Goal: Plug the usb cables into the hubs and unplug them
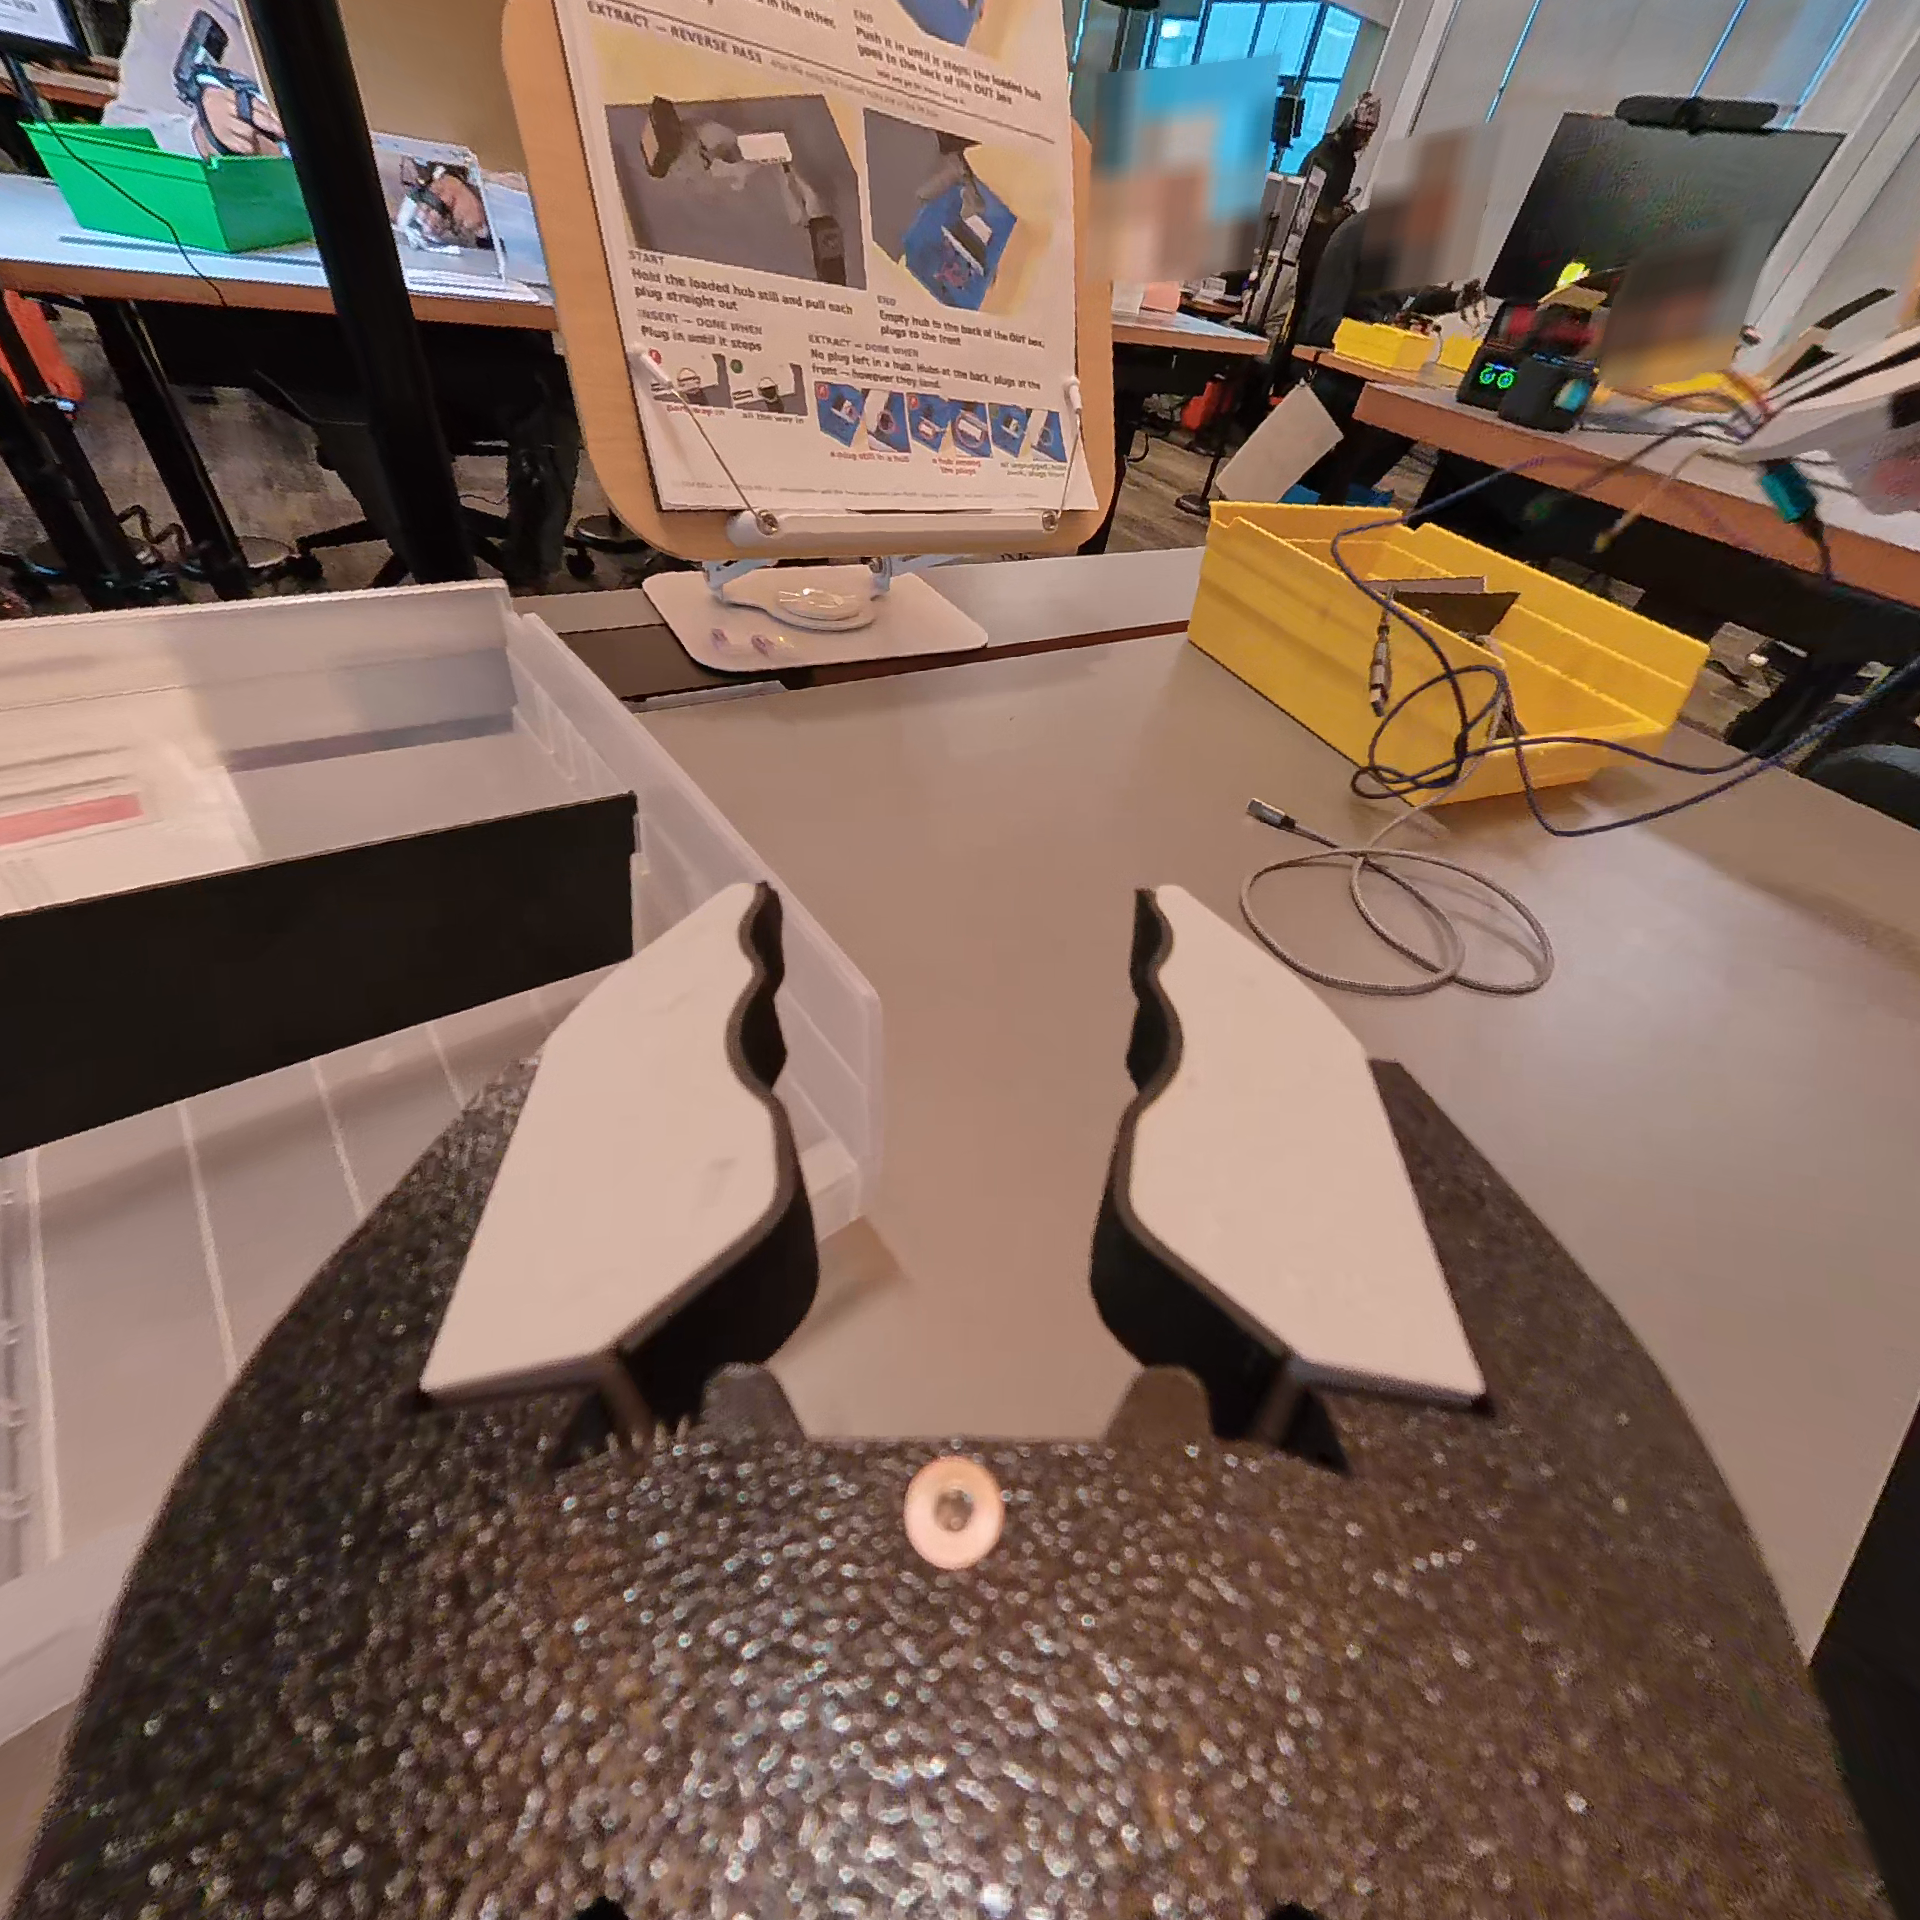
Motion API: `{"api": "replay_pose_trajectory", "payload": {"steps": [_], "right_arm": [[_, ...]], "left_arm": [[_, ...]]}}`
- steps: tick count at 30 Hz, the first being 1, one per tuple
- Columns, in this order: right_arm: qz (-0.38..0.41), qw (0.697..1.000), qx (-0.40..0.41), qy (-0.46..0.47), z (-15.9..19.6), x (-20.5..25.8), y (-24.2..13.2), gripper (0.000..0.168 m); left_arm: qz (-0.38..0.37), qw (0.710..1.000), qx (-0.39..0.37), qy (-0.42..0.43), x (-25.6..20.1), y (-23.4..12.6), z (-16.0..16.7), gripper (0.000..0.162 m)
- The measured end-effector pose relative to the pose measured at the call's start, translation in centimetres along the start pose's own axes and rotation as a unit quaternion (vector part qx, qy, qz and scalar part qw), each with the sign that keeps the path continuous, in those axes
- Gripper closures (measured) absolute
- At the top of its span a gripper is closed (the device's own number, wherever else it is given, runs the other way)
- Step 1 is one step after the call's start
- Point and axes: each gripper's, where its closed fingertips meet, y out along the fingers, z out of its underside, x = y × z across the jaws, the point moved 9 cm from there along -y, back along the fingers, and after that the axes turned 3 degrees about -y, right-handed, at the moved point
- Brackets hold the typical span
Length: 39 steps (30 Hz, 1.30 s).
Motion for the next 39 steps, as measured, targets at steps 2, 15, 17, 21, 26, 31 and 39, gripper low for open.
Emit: {"api": "replay_pose_trajectory", "payload": {"steps": [2, 15, 17, 21, 26, 31, 39], "right_arm": [[-0.066, 0.994, 0.059, 0.064, 1.9, -2.2, 2.8, 0.162], [-0.167, 0.967, 0.178, 0.078, 3.3, -6.6, 12.8, 0.159], [-0.217, 0.952, 0.209, 0.054, 4.0, -5.5, 14.8, 0.158], [-0.181, 0.965, 0.191, 0.014, 4.4, -4.4, 16.2, 0.139], [-0.177, 0.963, 0.199, -0.04, 3.2, -4.3, 12.7, 0.07], [-0.133, 0.977, 0.16, -0.049, 0.9, -4.8, 7.7, 0.069], [-0.208, 0.924, 0.062, -0.316, -1.1, 12.3, 3.3, 0.065]], "left_arm": [[0.006, 1.0, 0.006, 0.001, -0.3, 0.4, 0.1, 0.099], [0.024, 0.998, 0.051, 0.015, -1.3, 2.4, 1.3, 0.099], [0.031, 0.998, 0.061, 0.012, -1.4, 2.8, 1.6, 0.099], [0.033, 0.996, 0.082, 0.018, -1.5, 3.2, 2.1, 0.098], [0.036, 0.995, 0.093, 0.015, -1.3, 3.3, 2.5, 0.098], [0.047, 0.995, 0.088, 0.002, -1.3, 3.5, 2.7, 0.098], [0.053, 0.994, 0.093, 0.004, -1.6, 3.9, 2.9, 0.097]]}}
